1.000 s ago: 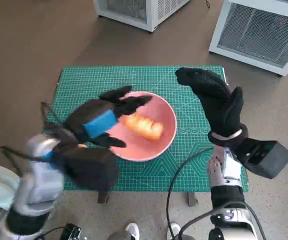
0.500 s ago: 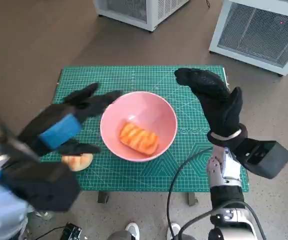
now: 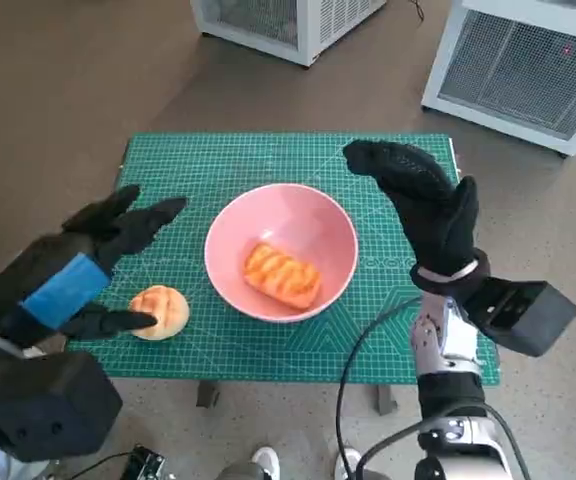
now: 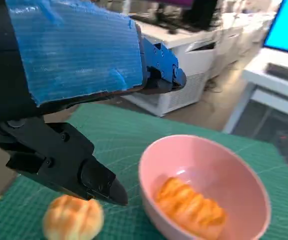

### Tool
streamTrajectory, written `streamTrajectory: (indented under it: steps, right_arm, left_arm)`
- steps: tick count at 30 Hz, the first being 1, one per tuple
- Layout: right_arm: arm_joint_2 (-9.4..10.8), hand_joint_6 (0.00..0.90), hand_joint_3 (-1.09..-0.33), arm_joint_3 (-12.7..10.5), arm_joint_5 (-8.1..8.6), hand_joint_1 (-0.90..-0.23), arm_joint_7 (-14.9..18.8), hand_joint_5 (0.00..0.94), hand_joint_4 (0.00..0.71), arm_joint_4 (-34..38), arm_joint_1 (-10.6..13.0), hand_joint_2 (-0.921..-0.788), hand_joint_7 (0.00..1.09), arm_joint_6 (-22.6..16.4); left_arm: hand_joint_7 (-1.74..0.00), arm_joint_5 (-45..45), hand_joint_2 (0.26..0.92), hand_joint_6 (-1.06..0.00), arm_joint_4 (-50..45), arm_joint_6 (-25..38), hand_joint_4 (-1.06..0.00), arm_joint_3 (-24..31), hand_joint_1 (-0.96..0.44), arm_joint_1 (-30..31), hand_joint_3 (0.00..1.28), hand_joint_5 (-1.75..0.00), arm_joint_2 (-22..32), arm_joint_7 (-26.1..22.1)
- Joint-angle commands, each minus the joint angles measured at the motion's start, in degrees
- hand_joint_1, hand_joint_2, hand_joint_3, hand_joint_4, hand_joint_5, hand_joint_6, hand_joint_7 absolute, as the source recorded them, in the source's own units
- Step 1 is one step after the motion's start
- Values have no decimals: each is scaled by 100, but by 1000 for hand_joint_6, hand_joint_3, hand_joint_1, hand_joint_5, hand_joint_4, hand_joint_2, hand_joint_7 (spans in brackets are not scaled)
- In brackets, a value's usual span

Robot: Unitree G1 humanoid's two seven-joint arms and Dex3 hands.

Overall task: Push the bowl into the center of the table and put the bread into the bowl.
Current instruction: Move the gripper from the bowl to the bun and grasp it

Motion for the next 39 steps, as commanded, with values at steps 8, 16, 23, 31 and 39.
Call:
streamTrajectory:
  steps: [8,16,23,31,39]
  right_arm:
    - [-34,-1,-723,-18,51,-709,118,2,187,99,-10,-921,626,101]
    - [-72,-1,-723,-54,70,-710,166,1,186,129,-32,-921,625,130]
    - [-94,-1,-724,-77,92,-711,205,1,185,114,-22,-921,624,162]
    - [-113,-1,-724,-73,95,-711,195,0,185,77,-21,-921,621,194]
    - [-122,-1,-726,-75,94,-710,183,0,180,19,-5,-921,614,223]
  left_arm:
    - [-40,239,744,-356,23,267,-209,-518,-51,311,1,-27,96,101]
    - [-28,288,750,-363,394,369,-228,-924,19,409,4,-15,61,153]
    - [-20,428,756,-366,879,487,-234,-1340,41,337,6,-9,56,248]
    - [-16,661,764,-379,1516,522,-238,-1725,71,230,10,-4,30,431]
    - [-22,1001,766,-411,1940,778,-241,-2074,84,92,11,-3,-3,498]
